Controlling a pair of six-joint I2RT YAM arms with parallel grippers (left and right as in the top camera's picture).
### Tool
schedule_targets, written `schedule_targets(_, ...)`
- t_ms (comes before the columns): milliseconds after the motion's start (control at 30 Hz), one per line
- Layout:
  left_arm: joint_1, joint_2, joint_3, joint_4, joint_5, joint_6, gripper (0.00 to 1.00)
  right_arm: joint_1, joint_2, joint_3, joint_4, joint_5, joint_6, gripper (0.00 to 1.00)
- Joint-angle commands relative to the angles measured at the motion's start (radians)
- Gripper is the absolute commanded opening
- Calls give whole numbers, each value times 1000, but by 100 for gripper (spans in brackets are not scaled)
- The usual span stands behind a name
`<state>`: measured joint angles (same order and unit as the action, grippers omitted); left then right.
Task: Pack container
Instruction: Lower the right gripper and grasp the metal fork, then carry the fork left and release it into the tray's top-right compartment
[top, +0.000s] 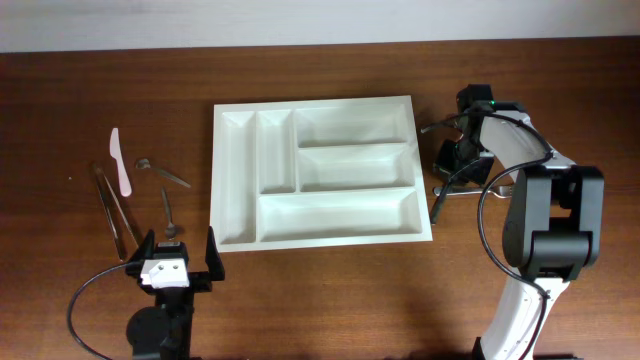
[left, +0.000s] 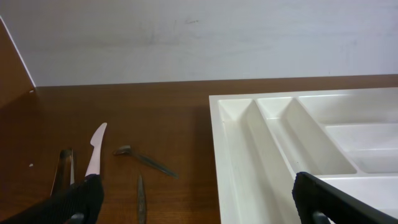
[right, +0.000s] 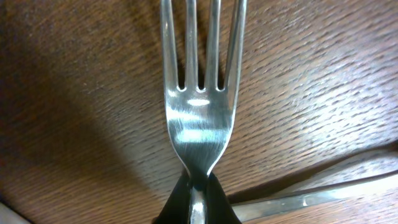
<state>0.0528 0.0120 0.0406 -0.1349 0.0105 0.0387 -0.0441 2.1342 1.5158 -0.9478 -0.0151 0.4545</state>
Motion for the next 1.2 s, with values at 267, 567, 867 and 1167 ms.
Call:
schedule_targets(267, 5, -6, -6, 0, 0, 15, 99, -92, 27, 188, -141, 80, -162, 4)
schedule_targets(567, 5, -6, -6, 0, 0, 16, 99, -84, 26, 447, -267, -27, -241, 4)
schedule_targets(867, 5, -6, -6, 0, 0, 15, 99, 21, 26, 671, -318, -95, -142, 4)
schedule_targets(1167, 5, -6, -6, 0, 0, 15, 99, 200, 32, 682, -225, -34, 349, 4)
